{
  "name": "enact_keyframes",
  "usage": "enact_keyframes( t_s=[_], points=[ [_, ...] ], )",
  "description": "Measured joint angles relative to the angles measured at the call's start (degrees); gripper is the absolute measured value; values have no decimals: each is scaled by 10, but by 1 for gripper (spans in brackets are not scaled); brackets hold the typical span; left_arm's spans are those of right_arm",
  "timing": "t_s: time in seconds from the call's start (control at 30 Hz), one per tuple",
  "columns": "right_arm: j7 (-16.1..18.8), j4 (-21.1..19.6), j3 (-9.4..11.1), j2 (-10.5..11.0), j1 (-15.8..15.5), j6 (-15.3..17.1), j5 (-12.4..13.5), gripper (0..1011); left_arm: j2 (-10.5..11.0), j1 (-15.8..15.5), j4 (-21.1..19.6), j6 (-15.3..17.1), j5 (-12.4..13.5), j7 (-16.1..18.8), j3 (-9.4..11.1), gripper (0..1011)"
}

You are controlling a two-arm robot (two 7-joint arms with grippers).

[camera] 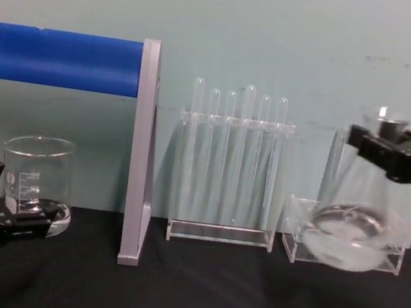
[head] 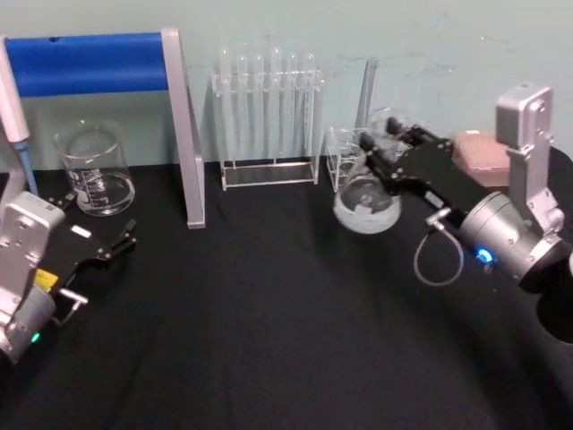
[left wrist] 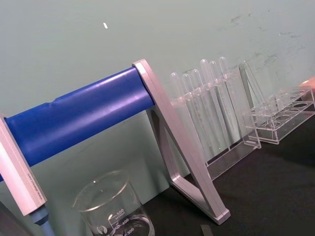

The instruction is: Grasp the erlenmeyer flask with one hand, shake it three times, then place it back.

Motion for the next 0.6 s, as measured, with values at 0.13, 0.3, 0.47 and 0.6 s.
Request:
enact_keyframes(
  t_s=[0.13, 0.3, 0.47, 0.6],
  points=[
    [22, -11, -18, -4, -3, 4, 7, 456, 0, 0, 0, 0, 0, 0, 0, 1001],
    [46, -22, -43, -7, -3, 6, 17, 456, 0, 0, 0, 0, 0, 0, 0, 1001],
    [74, -31, -78, -7, -1, 11, 25, 456, 0, 0, 0, 0, 0, 0, 0, 1001],
    [93, -36, -102, -5, 1, 15, 30, 456, 0, 0, 0, 0, 0, 0, 0, 1001]
  ],
)
